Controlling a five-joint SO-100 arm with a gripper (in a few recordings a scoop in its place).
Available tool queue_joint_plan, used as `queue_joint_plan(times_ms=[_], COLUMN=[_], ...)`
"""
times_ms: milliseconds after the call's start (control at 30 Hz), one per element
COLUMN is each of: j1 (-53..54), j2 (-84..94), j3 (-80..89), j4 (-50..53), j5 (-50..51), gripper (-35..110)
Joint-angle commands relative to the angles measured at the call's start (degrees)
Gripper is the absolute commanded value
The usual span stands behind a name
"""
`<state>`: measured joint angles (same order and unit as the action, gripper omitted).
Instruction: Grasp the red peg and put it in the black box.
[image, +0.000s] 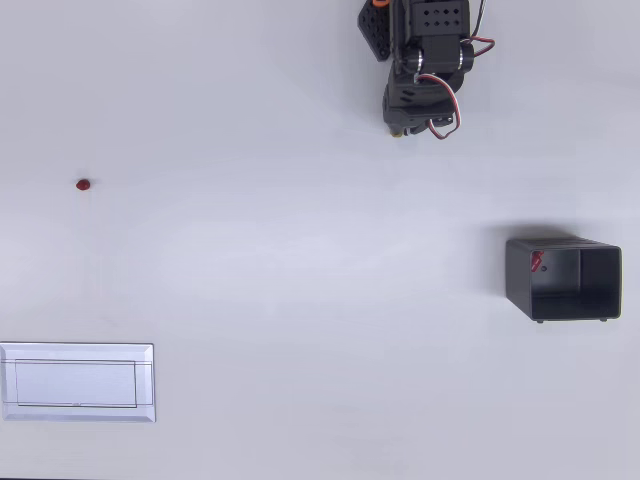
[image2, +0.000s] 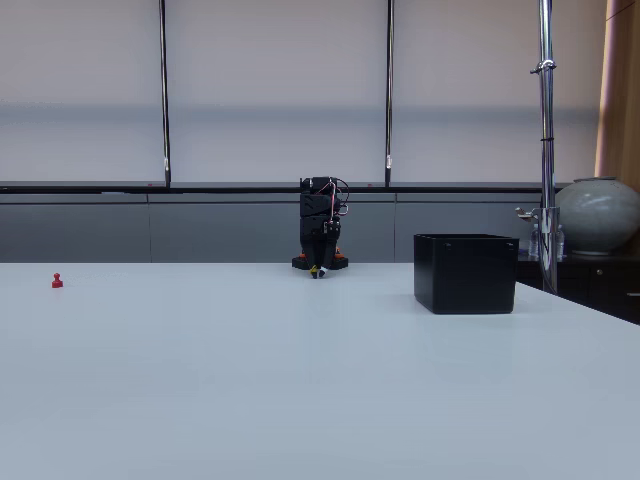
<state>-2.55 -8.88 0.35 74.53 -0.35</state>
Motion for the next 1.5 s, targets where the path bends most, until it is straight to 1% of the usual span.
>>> queue_joint_plan(times_ms=[0, 1267, 1467], j1=[0.26, 0.26, 3.52], j2=[-2.02, -2.02, -1.93], j3=[0.53, 0.53, 0.53], j4=[2.02, 2.02, 2.02], j5=[0.53, 0.53, 0.53], gripper=[0, 0, 1])
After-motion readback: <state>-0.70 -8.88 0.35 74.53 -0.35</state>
